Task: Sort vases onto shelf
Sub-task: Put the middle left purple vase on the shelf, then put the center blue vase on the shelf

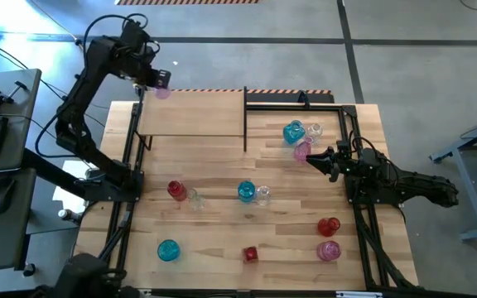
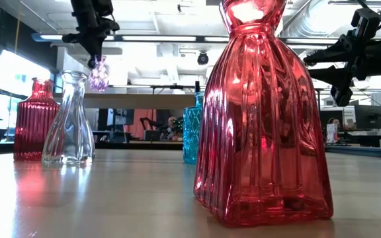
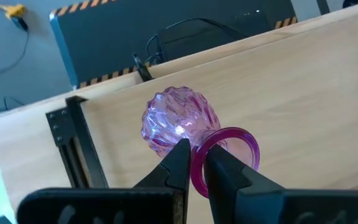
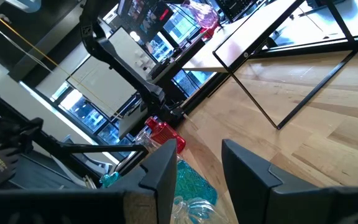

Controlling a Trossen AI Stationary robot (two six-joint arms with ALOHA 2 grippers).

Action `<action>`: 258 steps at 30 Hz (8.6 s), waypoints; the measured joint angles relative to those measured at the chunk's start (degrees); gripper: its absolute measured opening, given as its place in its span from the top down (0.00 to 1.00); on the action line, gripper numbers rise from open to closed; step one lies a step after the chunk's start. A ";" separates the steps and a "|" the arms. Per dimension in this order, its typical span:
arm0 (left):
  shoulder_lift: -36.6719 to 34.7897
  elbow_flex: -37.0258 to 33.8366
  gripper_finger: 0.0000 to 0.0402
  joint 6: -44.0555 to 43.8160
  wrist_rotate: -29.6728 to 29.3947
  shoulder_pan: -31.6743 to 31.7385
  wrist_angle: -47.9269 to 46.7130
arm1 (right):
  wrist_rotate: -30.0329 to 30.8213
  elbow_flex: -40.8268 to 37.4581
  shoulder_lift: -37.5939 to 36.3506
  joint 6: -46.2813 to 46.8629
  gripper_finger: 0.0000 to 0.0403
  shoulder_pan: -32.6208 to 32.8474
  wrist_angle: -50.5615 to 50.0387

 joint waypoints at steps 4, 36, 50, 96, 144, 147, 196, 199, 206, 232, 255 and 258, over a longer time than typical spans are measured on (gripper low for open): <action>-0.02 0.00 0.94 -0.69 2.11 1.30 0.56 | 0.00 0.00 0.02 0.00 0.71 0.01 0.00; 1.64 -0.04 0.94 -24.63 1.04 1.57 0.24 | 0.01 0.00 0.02 0.00 0.71 0.01 0.00; 1.62 -0.04 0.94 -40.29 -6.40 -1.63 -1.21 | 0.02 0.00 0.01 0.00 0.71 0.00 0.00; 5.99 -0.11 0.83 -51.50 -8.57 -0.07 -1.51 | 0.01 0.00 0.02 0.00 0.71 0.01 0.00; 0.12 -0.11 0.75 -48.12 -7.05 -0.09 2.60 | 0.01 0.00 0.02 0.00 0.71 0.02 0.00; -1.30 -0.11 0.75 -46.28 -6.81 -0.21 4.00 | 0.01 0.00 0.01 0.00 0.71 0.01 0.00; -7.89 -0.11 0.75 1.32 3.33 -48.08 19.82 | 0.01 0.00 0.01 0.00 0.71 0.00 0.00; -7.62 -0.11 0.75 0.23 3.31 -50.44 21.70 | 0.00 0.00 0.01 0.00 0.71 0.00 0.00; -6.02 -0.09 0.75 -1.62 2.84 -55.10 22.40 | 0.00 0.00 0.02 0.00 0.71 0.02 0.00; 2.58 -0.11 0.75 -20.02 -2.38 -68.57 24.42 | 1.00 0.00 0.09 17.88 0.71 0.00 0.95; -0.27 -0.09 0.75 -16.83 -3.01 -69.59 22.46 | -2.40 -0.02 0.21 22.62 0.71 0.00 22.24; -1.68 -0.11 0.75 -15.42 -3.01 -69.05 20.29 | -1.68 -0.01 0.58 22.15 0.71 0.00 24.74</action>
